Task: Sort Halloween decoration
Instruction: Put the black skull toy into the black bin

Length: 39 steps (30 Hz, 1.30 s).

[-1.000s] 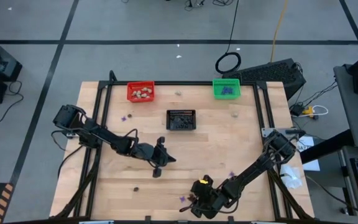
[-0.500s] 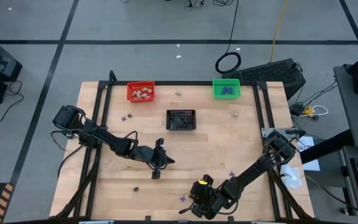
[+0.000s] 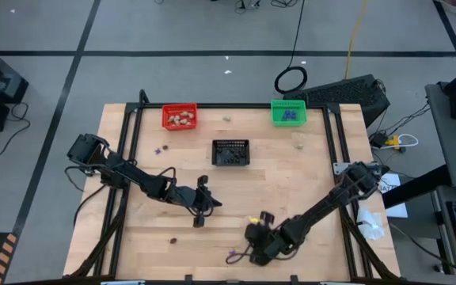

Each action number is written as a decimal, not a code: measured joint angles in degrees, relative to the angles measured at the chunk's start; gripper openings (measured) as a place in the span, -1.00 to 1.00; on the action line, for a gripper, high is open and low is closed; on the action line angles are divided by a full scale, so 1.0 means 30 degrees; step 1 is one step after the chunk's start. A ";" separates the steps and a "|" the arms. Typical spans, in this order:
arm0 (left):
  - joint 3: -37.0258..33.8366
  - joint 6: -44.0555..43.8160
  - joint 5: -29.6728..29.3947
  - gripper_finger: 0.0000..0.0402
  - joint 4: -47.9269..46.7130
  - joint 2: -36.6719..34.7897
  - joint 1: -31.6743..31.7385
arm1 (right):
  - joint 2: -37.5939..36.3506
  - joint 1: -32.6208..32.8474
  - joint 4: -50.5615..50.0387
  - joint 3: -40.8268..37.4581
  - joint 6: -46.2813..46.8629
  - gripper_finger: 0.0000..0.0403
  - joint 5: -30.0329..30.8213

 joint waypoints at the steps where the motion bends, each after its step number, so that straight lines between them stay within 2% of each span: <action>1: 0.0000 0.0005 -0.0085 -1.00 -0.0098 0.0000 0.0000 | -0.0237 -0.0282 -0.0431 -0.0035 -0.0317 -0.68 0.0069; 9: -0.0900 -0.0448 -0.0396 -1.00 -0.0024 -0.0007 0.0000 | -0.2208 -0.3043 -0.2696 0.0010 -0.3696 -0.68 0.0308; 17: -0.3542 -0.2033 -0.0731 -1.00 0.2996 -0.0007 0.0000 | -0.3832 -0.7721 -0.3647 0.0025 -0.8427 -0.68 0.0370; 20: -0.4025 -0.2018 -0.0754 -1.00 0.4450 -0.0007 0.0000 | -0.3865 -0.9908 -0.3320 0.0054 -1.0405 -0.68 -0.0959; 26: -0.4051 -0.1961 -0.0754 -1.00 0.4631 -0.0007 0.0000 | -0.3467 -1.3216 -0.1612 0.0039 -1.3580 -0.68 -0.2994; 34: -0.4051 -0.1974 -0.0754 -1.00 0.4777 -0.0007 0.0000 | -0.3077 -1.5659 -0.0036 0.0068 -1.5178 -0.68 -0.4107; 39: -0.4044 -0.1947 -0.0754 -1.00 0.4894 -0.0007 0.0000 | -0.2235 -1.6408 0.0421 0.0046 -1.5737 -0.68 -0.4530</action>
